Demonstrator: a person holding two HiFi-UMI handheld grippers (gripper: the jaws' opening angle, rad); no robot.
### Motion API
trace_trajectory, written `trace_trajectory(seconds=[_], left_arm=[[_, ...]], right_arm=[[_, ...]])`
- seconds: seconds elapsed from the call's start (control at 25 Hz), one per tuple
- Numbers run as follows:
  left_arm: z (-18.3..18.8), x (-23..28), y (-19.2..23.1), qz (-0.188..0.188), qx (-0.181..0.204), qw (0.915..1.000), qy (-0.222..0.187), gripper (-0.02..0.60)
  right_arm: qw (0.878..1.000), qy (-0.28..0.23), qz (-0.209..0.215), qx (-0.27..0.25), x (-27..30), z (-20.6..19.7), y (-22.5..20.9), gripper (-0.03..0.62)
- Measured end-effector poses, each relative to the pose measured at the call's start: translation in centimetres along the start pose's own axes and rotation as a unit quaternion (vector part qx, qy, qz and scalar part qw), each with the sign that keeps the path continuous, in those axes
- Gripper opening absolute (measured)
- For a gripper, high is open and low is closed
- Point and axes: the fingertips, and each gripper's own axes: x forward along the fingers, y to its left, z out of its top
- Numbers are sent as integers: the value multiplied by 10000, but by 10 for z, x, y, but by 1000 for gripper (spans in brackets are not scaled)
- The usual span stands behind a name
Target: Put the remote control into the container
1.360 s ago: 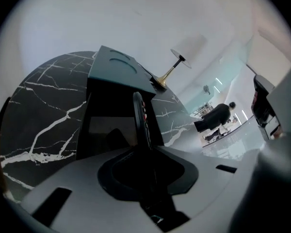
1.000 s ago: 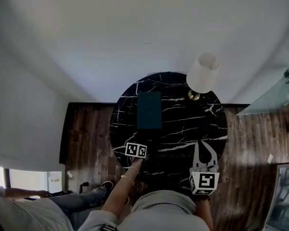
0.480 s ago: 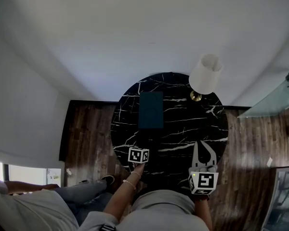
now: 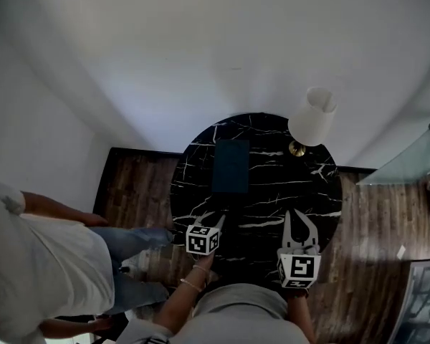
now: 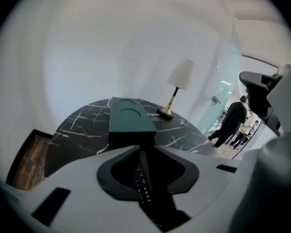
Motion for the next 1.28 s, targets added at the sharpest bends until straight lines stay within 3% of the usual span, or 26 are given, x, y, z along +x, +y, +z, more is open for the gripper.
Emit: trace_trajectory(seconds=[0.08,0.16,0.32,0.52,0.68,1.04,1.28], left_arm=[[19,-13,-12,-66,86,9994,-333,89],[37,-27,-25,-112,250,9974,-666,34],[71,-56,-52,-261,485,9904,-1266,8],[102,-90,-73,-461,363,9800,-1901,8],[119,-117,-87,-569,375,9719,-2252,6],[155,-173,-112,-435,978,9491,-2963,6],[162,-191,-116,-445,956,9420,-3186,6]], right_arm=[[10000,-12,77,-17,2,1,6,12],[9998,-66,160,-40,4,4,12,12],[9994,-178,293,-67,6,11,22,12],[9985,-315,431,-71,6,20,35,12],[9977,-381,547,-90,4,28,47,12],[9950,-533,839,-108,-3,44,73,12],[9926,-670,1005,-120,-8,57,87,12]])
